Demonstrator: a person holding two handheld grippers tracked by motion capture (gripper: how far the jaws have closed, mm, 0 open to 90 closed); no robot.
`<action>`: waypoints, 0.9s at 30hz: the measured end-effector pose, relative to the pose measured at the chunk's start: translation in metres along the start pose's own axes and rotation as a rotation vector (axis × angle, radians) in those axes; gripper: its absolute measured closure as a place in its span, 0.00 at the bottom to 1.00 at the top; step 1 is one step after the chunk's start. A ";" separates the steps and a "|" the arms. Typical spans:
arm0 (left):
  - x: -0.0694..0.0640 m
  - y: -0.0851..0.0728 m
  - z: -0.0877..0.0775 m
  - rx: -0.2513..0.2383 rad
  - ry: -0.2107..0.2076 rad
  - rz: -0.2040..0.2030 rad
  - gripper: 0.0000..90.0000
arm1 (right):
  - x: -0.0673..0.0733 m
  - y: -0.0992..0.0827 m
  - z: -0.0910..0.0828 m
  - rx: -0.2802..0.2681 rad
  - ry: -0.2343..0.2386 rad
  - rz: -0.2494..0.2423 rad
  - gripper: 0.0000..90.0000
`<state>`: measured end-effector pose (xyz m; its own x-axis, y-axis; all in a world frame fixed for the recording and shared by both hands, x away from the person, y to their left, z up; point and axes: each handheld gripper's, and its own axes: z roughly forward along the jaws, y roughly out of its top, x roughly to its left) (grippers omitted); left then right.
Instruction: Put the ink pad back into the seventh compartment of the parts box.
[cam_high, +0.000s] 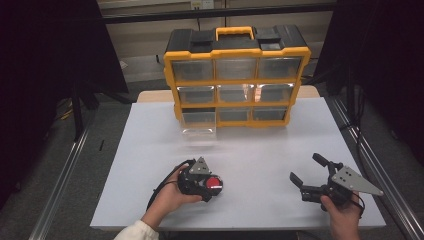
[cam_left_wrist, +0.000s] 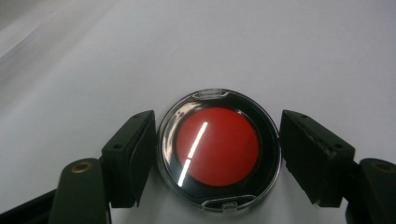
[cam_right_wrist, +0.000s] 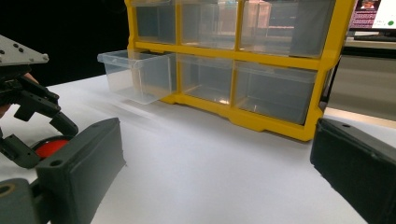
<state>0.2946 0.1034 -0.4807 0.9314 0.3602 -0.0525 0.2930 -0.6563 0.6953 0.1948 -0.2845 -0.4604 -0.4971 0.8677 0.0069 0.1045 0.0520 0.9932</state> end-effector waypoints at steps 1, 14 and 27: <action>0.000 0.000 0.000 0.001 0.000 0.012 0.31 | 0.000 0.000 0.000 -0.002 -0.003 0.000 0.02; -0.002 -0.001 0.001 -0.010 0.015 0.015 0.32 | 0.001 0.000 0.000 0.000 0.001 -0.005 0.02; -0.002 0.001 0.001 -0.016 0.018 -0.041 0.33 | 0.000 0.001 0.000 -0.006 -0.005 -0.001 0.02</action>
<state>0.2933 0.1019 -0.4806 0.9148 0.3981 -0.0683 0.3269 -0.6302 0.7042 0.1947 -0.2841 -0.4599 -0.4932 0.8699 0.0054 0.0988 0.0498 0.9939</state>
